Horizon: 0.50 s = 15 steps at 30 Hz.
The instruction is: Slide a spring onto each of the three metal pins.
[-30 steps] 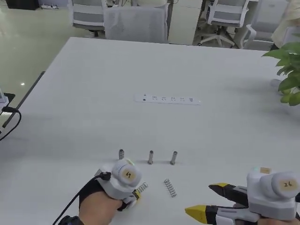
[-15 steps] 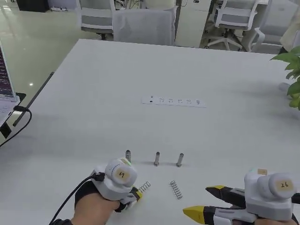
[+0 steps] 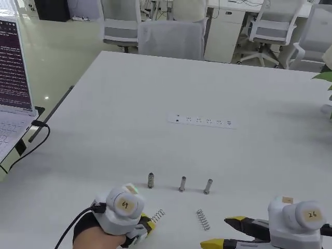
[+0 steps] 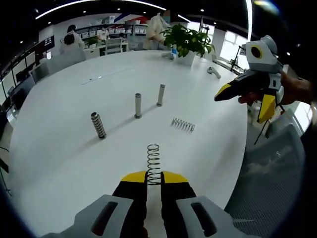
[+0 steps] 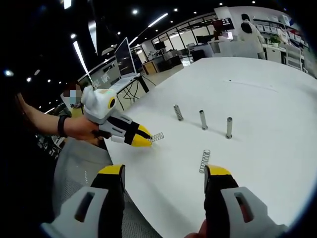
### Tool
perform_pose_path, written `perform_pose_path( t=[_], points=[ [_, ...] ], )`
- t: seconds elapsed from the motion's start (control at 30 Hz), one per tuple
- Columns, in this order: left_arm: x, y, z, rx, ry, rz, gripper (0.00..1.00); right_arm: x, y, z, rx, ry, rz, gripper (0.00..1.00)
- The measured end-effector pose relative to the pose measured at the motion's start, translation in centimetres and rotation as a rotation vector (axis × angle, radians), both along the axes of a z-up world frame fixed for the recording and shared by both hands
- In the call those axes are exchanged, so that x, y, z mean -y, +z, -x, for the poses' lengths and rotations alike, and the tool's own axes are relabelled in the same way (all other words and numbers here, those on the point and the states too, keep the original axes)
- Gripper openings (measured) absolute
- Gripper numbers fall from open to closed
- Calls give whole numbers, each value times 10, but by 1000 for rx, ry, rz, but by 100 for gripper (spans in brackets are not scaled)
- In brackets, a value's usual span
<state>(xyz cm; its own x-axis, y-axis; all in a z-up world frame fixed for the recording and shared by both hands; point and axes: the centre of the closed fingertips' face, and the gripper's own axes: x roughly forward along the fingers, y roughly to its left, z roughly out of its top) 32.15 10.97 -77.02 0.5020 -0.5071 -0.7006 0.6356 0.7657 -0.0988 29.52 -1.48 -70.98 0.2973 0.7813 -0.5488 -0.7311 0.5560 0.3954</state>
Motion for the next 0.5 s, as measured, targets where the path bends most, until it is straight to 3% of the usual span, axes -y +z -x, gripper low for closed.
perform_pose_path(
  t=[0.5],
  points=[
    [-13,17,10,34,20,25,2,-30,-2,-3,-39,25,-79,57]
  ],
)
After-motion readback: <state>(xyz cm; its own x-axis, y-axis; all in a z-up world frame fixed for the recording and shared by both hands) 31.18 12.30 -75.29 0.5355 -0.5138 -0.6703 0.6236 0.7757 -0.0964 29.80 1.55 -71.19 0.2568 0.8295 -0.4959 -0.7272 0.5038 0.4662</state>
